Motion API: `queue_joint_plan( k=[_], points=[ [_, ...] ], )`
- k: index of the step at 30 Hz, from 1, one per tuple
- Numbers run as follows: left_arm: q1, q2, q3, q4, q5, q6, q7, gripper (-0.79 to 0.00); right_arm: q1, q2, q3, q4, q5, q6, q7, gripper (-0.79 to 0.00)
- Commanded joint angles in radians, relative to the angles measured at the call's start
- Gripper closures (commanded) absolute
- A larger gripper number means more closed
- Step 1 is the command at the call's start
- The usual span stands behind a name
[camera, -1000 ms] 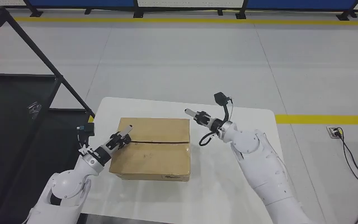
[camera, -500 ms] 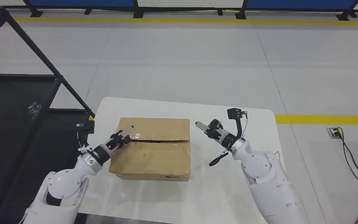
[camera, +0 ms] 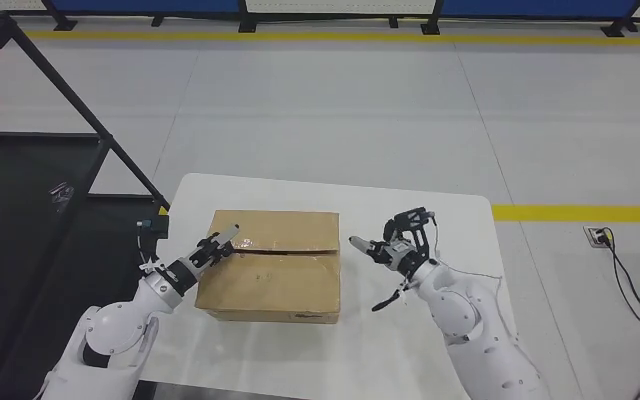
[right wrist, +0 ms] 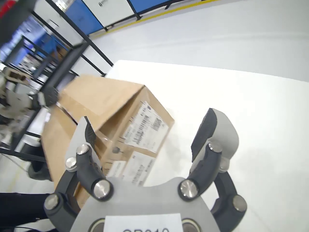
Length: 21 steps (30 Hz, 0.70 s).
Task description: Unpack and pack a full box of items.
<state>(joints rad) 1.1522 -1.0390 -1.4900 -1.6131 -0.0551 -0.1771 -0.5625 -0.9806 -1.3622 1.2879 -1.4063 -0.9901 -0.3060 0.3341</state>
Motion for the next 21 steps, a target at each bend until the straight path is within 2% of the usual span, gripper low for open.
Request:
queue_joint_plan(
  k=[1, 11, 13, 17, 21],
  points=[
    [0.000, 0.000, 0.000, 0.000, 0.000, 0.000, 0.000, -0.785, -0.032, 0.005, -0.007, -0.004, -0.139, 0.021, -0.053, -0.785],
    [0.005, 0.000, 0.002, -0.005, 0.005, 0.002, 0.006, -0.785, -0.045, 0.008, 0.002, 0.006, -0.155, 0.036, -0.072, -0.785],
    [0.009, -0.001, 0.005, -0.014, 0.009, 0.006, 0.013, -0.785, -0.042, 0.008, -0.011, 0.002, -0.207, 0.068, -0.055, -0.785],
    [0.007, -0.003, 0.008, -0.013, -0.001, 0.011, 0.021, -0.785, -0.046, 0.008, -0.067, 0.000, -0.419, 0.192, -0.071, -0.785],
    [0.005, -0.004, 0.010, -0.006, -0.007, 0.012, 0.026, -0.785, -0.055, 0.007, -0.105, 0.032, -0.549, 0.251, -0.090, -0.785]
  ],
)
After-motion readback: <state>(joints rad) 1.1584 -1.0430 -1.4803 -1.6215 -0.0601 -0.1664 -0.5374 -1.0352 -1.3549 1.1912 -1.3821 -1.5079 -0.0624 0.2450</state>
